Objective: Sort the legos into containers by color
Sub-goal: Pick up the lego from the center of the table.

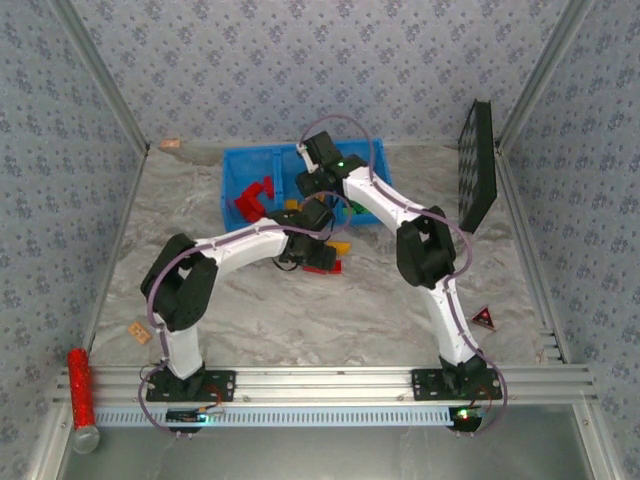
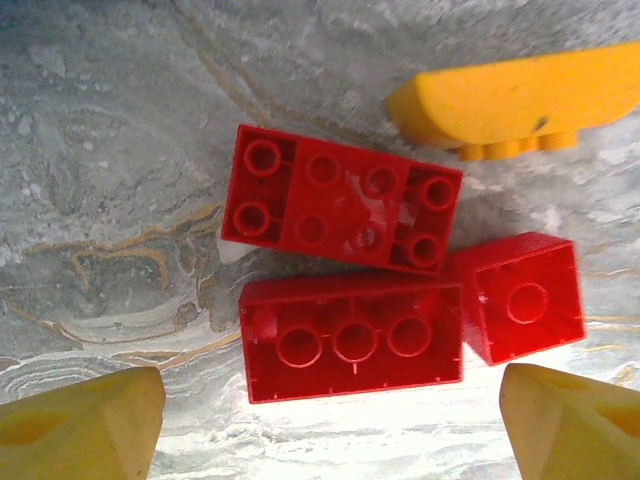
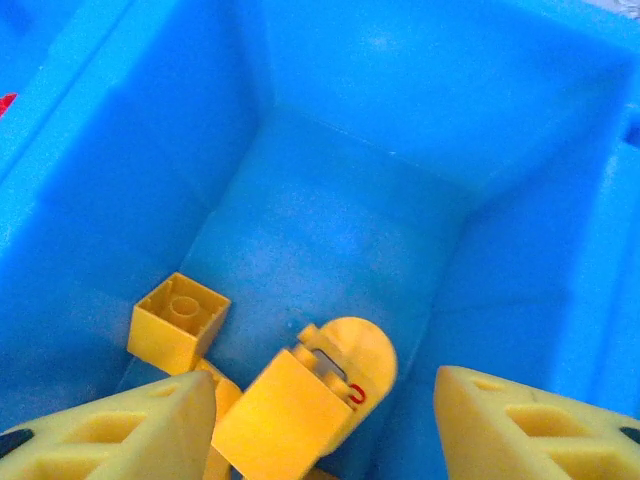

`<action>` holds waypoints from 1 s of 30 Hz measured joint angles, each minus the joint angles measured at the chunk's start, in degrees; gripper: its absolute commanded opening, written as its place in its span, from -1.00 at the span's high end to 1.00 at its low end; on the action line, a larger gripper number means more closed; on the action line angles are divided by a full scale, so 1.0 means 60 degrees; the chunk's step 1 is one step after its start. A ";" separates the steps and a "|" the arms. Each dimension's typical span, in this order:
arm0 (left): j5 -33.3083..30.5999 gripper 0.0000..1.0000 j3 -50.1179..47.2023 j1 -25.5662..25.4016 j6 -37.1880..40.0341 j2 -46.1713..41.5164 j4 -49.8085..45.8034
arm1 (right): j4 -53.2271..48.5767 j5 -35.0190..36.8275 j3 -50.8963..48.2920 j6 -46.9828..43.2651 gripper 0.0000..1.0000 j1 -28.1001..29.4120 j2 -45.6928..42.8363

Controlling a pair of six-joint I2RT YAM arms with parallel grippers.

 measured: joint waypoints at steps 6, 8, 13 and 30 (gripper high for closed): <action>0.0040 -0.71 0.0000 0.0004 0.0000 0.0226 -0.0124 | 0.0211 -0.0055 -0.0372 0.0040 -0.23 -0.0321 -0.0590; 0.0047 -0.70 0.0000 0.0004 0.0000 0.0266 -0.0157 | 0.0295 -0.0076 -0.0561 0.0076 -0.24 -0.0397 -0.0794; 0.0222 -0.65 0.0069 0.0004 -0.0004 0.0517 -0.0219 | 0.0408 -0.0080 -0.0918 0.0208 -0.24 -0.0466 -0.1173; 0.0692 -0.29 0.0113 0.0087 -0.0328 0.0852 -0.0193 | 0.0637 -0.0080 -0.2029 0.0375 -0.25 -0.1064 -0.2113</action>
